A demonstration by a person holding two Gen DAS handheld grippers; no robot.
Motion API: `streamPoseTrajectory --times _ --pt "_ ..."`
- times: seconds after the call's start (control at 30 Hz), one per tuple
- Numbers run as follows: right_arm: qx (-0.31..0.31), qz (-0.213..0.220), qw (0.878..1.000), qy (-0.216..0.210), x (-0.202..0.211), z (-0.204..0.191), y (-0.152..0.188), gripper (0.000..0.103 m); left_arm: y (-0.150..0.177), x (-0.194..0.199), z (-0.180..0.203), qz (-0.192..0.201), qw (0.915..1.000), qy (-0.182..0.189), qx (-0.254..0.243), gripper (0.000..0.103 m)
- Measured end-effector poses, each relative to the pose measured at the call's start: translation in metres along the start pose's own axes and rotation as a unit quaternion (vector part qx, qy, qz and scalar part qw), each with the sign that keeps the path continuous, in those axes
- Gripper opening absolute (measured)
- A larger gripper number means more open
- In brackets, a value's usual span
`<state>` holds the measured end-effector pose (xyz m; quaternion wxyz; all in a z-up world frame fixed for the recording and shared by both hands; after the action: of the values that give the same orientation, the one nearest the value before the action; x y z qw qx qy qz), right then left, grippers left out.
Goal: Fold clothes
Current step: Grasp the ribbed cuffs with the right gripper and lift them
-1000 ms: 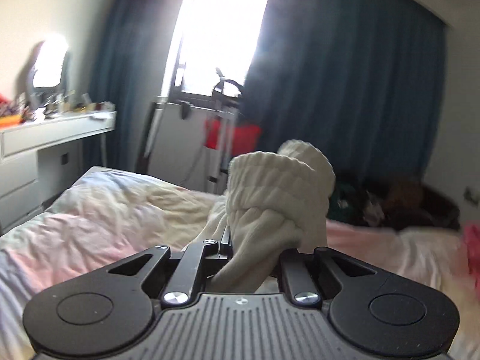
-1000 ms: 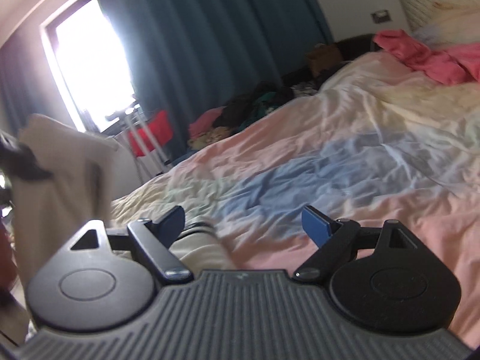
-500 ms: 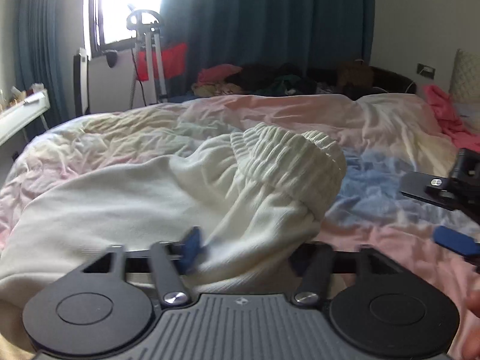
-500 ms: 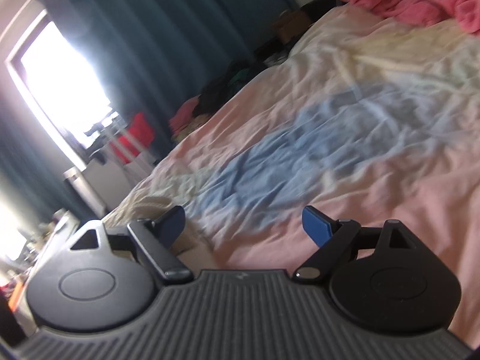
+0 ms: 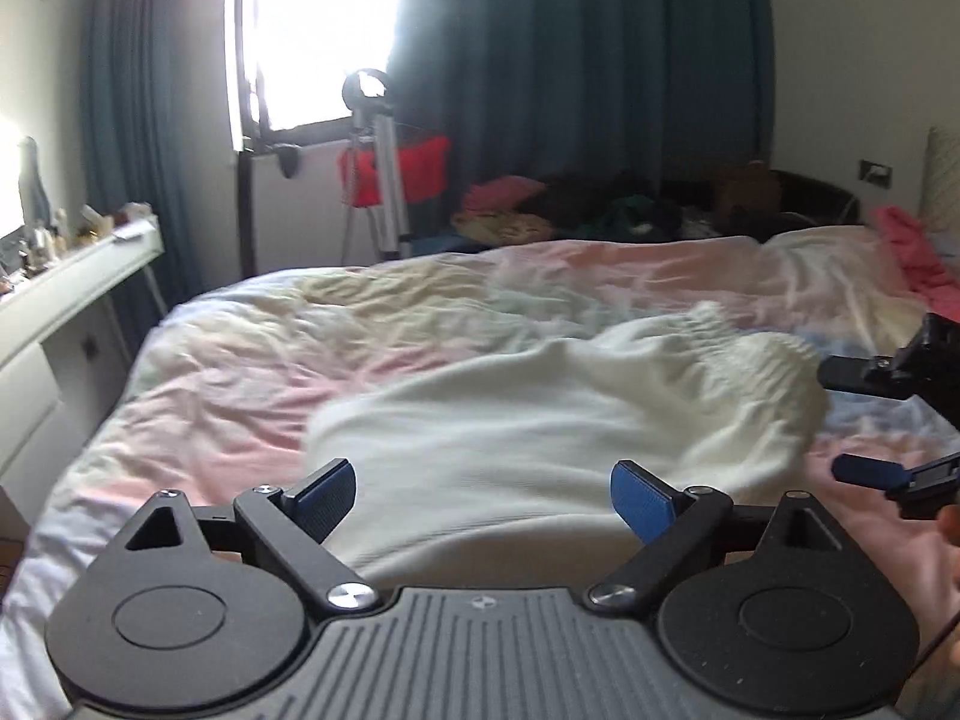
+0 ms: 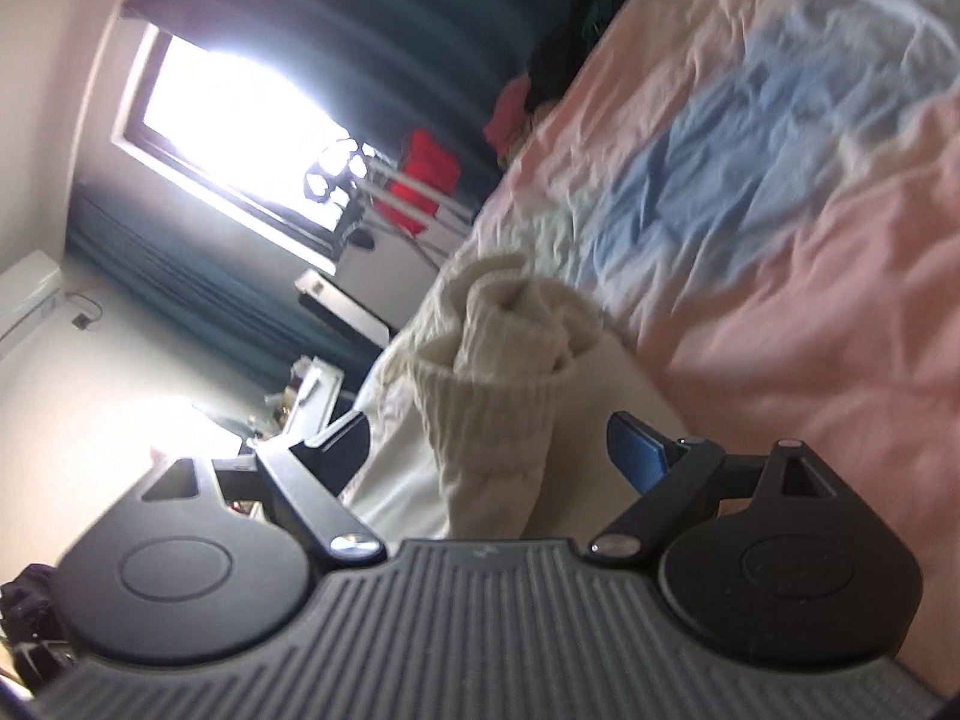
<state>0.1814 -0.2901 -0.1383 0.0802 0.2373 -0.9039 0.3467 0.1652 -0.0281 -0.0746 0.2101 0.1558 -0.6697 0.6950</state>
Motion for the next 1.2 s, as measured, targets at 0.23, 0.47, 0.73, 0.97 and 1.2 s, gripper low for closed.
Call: streamPoseTrajectory --times 0.23,0.47,0.73,0.97,1.2 --pt "0.038 -0.014 0.999 0.035 -0.029 -0.008 0.005 0.088 0.014 -0.01 -0.037 -0.003 0.999 -0.014 0.043 0.094" --pt "0.092 -0.019 0.992 0.081 -0.057 -0.01 0.006 0.071 0.017 -0.03 -0.064 -0.014 0.9952 -0.019 0.095 0.095" --pt "0.227 0.038 0.966 0.114 -0.046 -0.051 -0.006 0.039 0.02 -0.025 -0.056 -0.003 0.9961 -0.01 0.088 0.096" --pt "0.226 0.085 0.959 0.146 -0.013 -0.043 -0.026 0.039 0.025 -0.022 -0.054 -0.008 0.9951 -0.007 0.098 0.098" --pt "-0.014 0.001 0.989 0.147 -0.014 0.046 -0.008 0.046 0.033 -0.026 -0.054 -0.03 0.9932 -0.006 0.112 0.098"
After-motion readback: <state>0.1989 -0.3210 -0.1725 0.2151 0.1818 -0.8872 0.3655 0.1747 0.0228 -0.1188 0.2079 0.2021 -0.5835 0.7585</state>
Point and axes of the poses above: each gripper's, at about its wrist camera, not at the fingertips, and x roughly against the way its jaws point, z to its right, y to its underside, the point moved 7 cm from there along -x, roughly the way its jaws point, and after that the axes turned 10 degrees about x, right-handed, at the moved point
